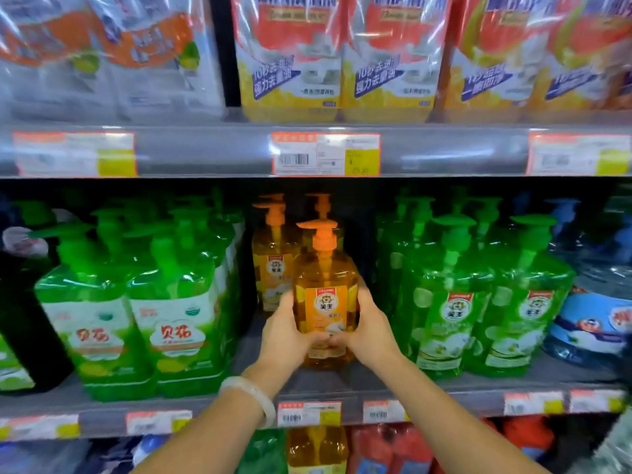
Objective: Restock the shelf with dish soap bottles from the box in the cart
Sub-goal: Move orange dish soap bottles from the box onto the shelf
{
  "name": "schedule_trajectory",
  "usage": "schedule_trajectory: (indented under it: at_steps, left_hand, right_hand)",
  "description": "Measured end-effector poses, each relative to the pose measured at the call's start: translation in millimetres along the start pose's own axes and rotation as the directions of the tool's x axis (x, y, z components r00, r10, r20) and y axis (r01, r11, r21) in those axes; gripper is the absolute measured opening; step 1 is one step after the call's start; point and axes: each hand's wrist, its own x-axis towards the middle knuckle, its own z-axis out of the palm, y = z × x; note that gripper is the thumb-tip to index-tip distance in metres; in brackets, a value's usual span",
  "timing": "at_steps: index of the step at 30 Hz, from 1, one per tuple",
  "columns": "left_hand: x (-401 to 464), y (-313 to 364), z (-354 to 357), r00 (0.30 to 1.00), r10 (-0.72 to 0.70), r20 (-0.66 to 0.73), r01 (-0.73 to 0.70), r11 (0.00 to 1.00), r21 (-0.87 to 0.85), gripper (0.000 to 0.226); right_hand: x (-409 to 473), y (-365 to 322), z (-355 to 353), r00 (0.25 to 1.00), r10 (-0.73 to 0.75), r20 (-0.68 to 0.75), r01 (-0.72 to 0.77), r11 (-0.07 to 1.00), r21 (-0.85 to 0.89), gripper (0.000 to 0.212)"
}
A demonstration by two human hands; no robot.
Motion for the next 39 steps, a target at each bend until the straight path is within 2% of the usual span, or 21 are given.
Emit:
schedule_trajectory:
  at_steps: [6, 11, 14, 17, 20, 26, 31, 39]
  left_hand:
    - [29.6, -15.3, 14.4, 0.999, 0.039, -0.013, -0.038, 0.999, 0.007, 0.09]
    - [33.8, -26.9, 24.6, 0.995, -0.001, -0.101, 0.009, 0.997, 0.076, 0.063]
    - [41.7, -27.5, 29.3, 0.991, -0.028, -0.129, 0.043, 0.993, 0.11, 0.051]
    - [49.3, -23.9, 37.0, 0.983, -0.06, -0.171, 0.073, 0.995, 0.074, 0.04]
    - [52.8, -24.5, 44.8, 0.96, -0.123, -0.253, 0.13, 0.991, 0.013, 0.032]
    - [59.9, -28.6, 50.5, 0.942, -0.222, -0.253, 0.228, 0.974, -0.005, 0.035]
    - [62.9, -36.4, 52.3, 0.909, -0.316, -0.272, 0.315, 0.948, -0.05, 0.024]
    - [71.4, -39.9, 49.7, 0.91, -0.353, -0.215, 0.364, 0.931, 0.012, 0.027]
  right_hand:
    - [27.6, 17.6, 9.8, 0.997, 0.042, -0.068, -0.042, 0.999, -0.004, 0.103]
    - [34.2, 29.6, 18.4, 0.994, 0.057, -0.088, -0.064, 0.995, -0.075, 0.084]
    - [40.6, 31.8, 22.1, 0.987, 0.102, -0.121, -0.109, 0.993, -0.051, 0.076]
    - [51.8, 31.9, 23.4, 0.979, 0.159, -0.13, -0.164, 0.986, -0.032, 0.068]
    - [61.6, 33.1, 24.2, 0.962, 0.253, -0.103, -0.248, 0.967, 0.059, 0.061]
    - [72.1, 37.1, 28.5, 0.963, 0.24, -0.122, -0.242, 0.97, 0.004, 0.068]
    - [79.4, 38.7, 31.9, 0.958, 0.258, -0.127, -0.262, 0.965, -0.015, 0.076]
    - [86.8, 40.9, 31.2, 0.956, 0.264, -0.126, -0.274, 0.959, -0.073, 0.079]
